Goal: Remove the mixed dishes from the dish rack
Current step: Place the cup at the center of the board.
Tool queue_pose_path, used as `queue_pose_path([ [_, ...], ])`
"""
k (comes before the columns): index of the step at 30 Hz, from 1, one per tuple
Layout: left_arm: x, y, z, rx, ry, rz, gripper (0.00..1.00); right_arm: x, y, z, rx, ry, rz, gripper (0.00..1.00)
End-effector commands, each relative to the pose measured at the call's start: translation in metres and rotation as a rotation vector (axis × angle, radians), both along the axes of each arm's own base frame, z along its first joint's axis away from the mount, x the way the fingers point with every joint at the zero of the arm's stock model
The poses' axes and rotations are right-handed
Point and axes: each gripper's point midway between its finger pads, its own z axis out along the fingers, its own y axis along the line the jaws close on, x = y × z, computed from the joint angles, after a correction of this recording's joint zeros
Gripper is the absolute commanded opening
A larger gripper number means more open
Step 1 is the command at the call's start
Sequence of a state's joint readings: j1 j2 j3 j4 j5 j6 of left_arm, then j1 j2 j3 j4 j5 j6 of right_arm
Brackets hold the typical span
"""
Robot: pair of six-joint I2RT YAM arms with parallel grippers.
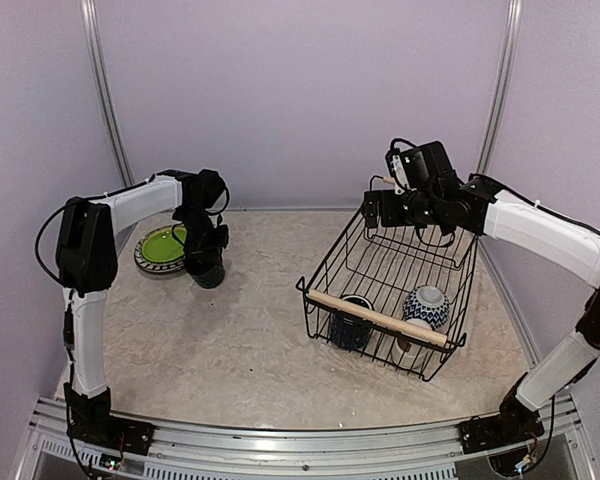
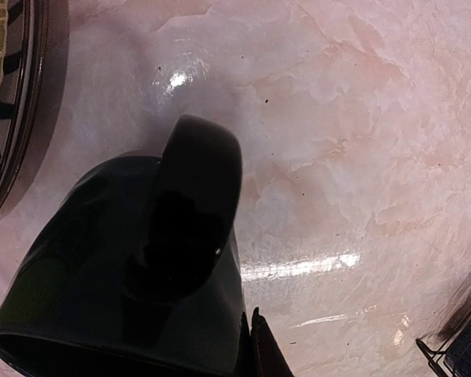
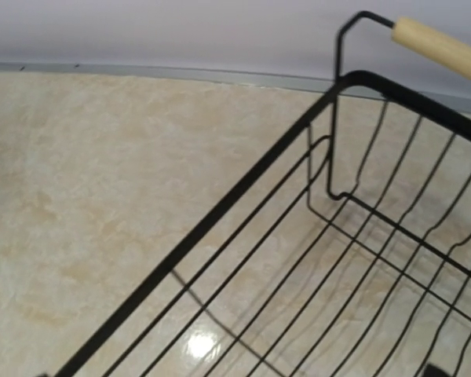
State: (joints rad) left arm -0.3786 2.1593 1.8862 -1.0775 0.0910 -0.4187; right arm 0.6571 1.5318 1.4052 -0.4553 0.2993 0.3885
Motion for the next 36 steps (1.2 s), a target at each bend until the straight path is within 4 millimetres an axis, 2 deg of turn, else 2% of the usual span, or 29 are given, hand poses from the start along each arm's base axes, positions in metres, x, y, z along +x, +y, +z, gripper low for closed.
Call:
queue_pose_path([
  [1,0.003,-0.005,0.002,-0.008,-0.004,-0.011,0.14,-0.012,0.001,-0.004,-0.031,0.031,0.085,1.0],
  [7,0.002,-0.007,0.014,-0.027,-0.029,-0.014,0.29,-0.02,-0.003,0.0,-0.033,0.0,0.107,1.0],
  [11,0.002,-0.008,0.025,-0.04,-0.049,-0.016,0.36,-0.018,-0.015,-0.003,-0.078,0.012,0.05,1.0],
  [14,0.001,-0.008,0.034,-0.044,-0.071,-0.02,0.42,-0.015,-0.036,-0.022,-0.159,0.073,-0.054,1.0],
  [17,0.0,-0.009,0.045,-0.052,-0.109,-0.022,0.54,-0.015,-0.041,-0.04,-0.218,0.137,-0.073,1.0],
  [23,-0.003,-0.01,0.077,-0.083,-0.211,-0.026,0.63,-0.026,-0.012,-0.061,-0.144,0.246,0.061,1.0],
  [29,-0.009,-0.014,0.112,-0.144,-0.314,-0.034,0.68,-0.054,0.033,-0.084,-0.014,0.415,0.236,1.0],
  [32,-0.012,-0.018,0.122,-0.169,-0.334,-0.041,0.69,-0.072,0.057,-0.095,-0.005,0.493,0.34,1.0],
  [36,-0.018,-0.026,0.131,-0.198,-0.354,-0.063,0.7,-0.085,0.072,-0.108,-0.039,0.563,0.403,0.97],
])
